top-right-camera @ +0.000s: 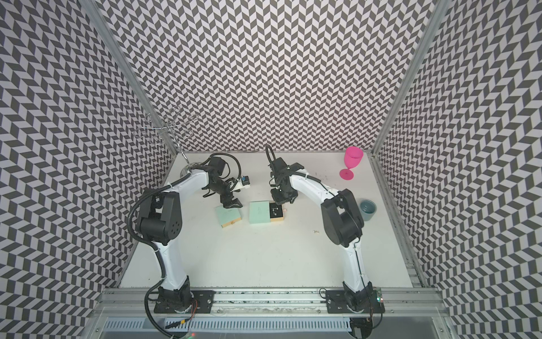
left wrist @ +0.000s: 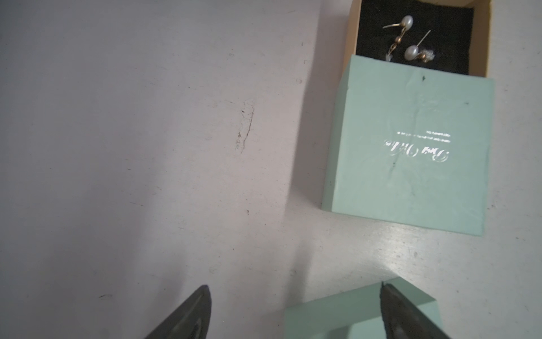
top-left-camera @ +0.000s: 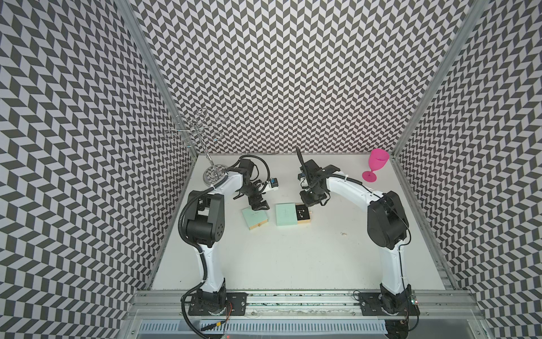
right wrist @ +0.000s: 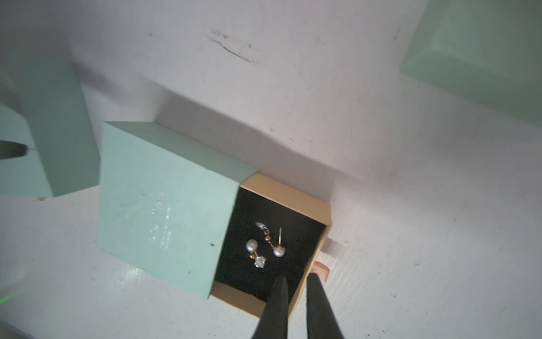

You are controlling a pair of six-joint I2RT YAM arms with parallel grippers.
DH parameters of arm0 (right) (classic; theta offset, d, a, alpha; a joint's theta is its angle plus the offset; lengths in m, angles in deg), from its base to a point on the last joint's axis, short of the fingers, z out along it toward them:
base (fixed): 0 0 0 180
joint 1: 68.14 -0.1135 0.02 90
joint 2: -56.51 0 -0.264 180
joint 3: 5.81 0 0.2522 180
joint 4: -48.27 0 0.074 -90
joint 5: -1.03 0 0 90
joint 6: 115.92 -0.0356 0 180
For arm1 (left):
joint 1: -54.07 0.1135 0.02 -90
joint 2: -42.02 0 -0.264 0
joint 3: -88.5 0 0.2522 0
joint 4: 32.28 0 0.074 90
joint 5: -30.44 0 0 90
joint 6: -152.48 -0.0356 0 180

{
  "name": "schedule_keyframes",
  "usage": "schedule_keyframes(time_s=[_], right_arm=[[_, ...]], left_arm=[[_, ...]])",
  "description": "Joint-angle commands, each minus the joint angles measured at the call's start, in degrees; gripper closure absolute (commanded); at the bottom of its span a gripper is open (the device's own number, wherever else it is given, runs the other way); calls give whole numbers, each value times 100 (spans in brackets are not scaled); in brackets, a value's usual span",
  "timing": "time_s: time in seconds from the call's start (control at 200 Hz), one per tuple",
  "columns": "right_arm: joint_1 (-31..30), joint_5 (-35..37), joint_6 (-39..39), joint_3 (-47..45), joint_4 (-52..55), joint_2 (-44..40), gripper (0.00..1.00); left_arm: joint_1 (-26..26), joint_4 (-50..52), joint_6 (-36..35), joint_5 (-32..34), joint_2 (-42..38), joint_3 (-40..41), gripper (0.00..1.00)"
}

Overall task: Place the earrings into the drawer-style jewelry box
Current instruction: Close the drawer of the jewelry box.

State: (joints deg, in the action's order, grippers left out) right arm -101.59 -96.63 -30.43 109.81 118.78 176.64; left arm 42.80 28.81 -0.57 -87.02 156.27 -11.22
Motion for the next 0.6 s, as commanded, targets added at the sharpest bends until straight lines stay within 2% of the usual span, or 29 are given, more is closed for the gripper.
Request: schedule_keyframes(time_s=[0.0,0.596], right_arm=[[-208,-177,113,175,11,74,86],[-299,-146,76,-334,-253,286,88]], left_arm=[[-31,-49,-77,-111,-112,78,9],[-20,-40,-83,-181,-88,131,9]])
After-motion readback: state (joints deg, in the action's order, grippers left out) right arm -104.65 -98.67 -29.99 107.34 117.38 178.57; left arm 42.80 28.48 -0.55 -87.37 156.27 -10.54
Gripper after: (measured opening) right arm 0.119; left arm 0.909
